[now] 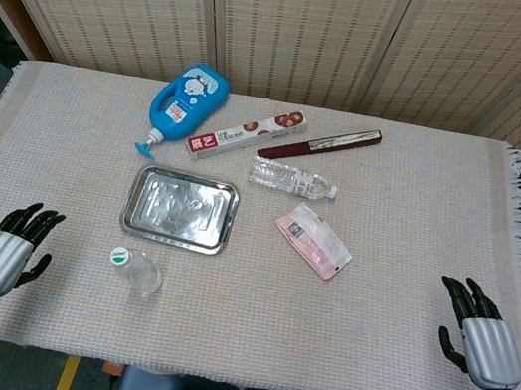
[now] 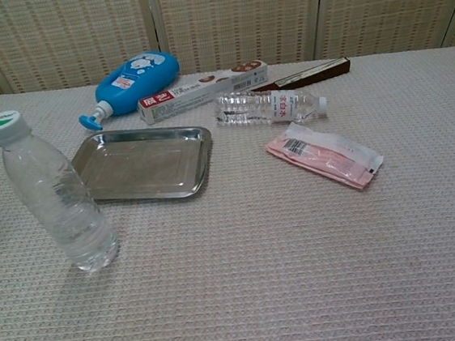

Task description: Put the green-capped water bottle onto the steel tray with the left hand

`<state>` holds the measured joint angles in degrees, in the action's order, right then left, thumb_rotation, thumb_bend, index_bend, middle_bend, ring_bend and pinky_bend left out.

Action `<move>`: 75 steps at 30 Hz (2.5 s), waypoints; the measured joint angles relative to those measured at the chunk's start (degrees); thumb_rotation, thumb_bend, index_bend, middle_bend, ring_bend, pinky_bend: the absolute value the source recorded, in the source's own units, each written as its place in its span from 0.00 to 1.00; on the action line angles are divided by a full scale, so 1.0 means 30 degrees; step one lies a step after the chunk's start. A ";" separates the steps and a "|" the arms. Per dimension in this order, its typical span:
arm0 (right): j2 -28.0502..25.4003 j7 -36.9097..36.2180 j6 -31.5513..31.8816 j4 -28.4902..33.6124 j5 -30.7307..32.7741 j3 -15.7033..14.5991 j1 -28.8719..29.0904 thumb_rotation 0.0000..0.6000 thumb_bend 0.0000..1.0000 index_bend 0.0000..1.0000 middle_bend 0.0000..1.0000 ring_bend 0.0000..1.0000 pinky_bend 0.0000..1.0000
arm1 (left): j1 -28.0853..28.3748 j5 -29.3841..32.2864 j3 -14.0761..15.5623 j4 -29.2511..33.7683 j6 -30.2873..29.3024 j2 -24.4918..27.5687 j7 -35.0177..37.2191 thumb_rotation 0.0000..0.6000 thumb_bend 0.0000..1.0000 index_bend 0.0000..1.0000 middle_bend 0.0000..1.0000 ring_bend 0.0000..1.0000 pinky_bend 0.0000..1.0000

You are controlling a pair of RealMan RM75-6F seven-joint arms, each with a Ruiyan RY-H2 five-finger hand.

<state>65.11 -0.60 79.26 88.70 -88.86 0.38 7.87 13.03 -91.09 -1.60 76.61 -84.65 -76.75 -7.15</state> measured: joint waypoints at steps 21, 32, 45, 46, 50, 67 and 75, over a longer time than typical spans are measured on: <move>-0.0829 -0.5546 0.3622 -0.0954 -0.2639 0.0080 -0.0324 1.00 0.25 0.01 0.09 0.00 0.20 | 0.0330 0.0852 0.0071 0.0843 0.1660 0.0305 -0.1059 1.00 0.40 0.16 0.16 0.10 0.21; -0.0762 -0.5438 0.3560 -0.1065 -0.2682 0.0060 -0.0245 1.00 0.25 0.01 0.09 0.00 0.20 | 0.0875 0.1482 0.0580 0.4516 0.4227 0.2860 0.0442 1.00 0.40 0.02 0.06 0.09 0.24; -0.0559 -0.5389 0.3842 -0.1341 -0.2959 -0.0044 -0.0316 1.00 0.25 0.01 0.09 0.00 0.20 | 0.1932 0.1490 0.0498 0.7046 0.6128 0.3920 0.8628 1.00 0.38 0.00 0.00 0.02 0.24; -0.0548 -0.5381 0.3828 -0.1360 -0.2974 -0.0063 -0.0310 1.00 0.25 0.01 0.09 0.00 0.20 | 0.1995 0.1394 0.0494 0.7102 0.6162 0.3837 0.9106 1.00 0.38 0.00 0.00 0.02 0.24; -0.0543 -0.5398 0.3753 -0.1380 -0.3001 -0.0113 -0.0279 1.00 0.25 0.01 0.09 0.00 0.20 | 0.2218 0.0968 0.0507 0.7221 0.6215 0.3167 1.0565 1.00 0.38 0.00 0.00 0.01 0.22; -0.0507 -0.5291 0.3379 -0.1452 -0.3106 -0.0306 -0.0120 1.00 0.25 0.01 0.09 0.00 0.20 | 0.2495 0.0268 0.0143 0.6747 0.4996 0.0227 1.1865 1.00 0.39 0.00 0.00 0.00 0.17; -0.0458 -0.5144 0.3100 -0.1448 -0.3045 -0.0362 -0.0021 1.00 0.25 0.01 0.09 0.00 0.20 | 0.2637 0.0611 0.0058 0.6540 0.5015 -0.0974 1.2466 1.00 0.38 0.00 0.00 0.00 0.15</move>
<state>63.73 -16.03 88.56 84.36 -98.00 -0.70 7.80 20.94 -89.26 -1.43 96.23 -69.60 -79.68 30.25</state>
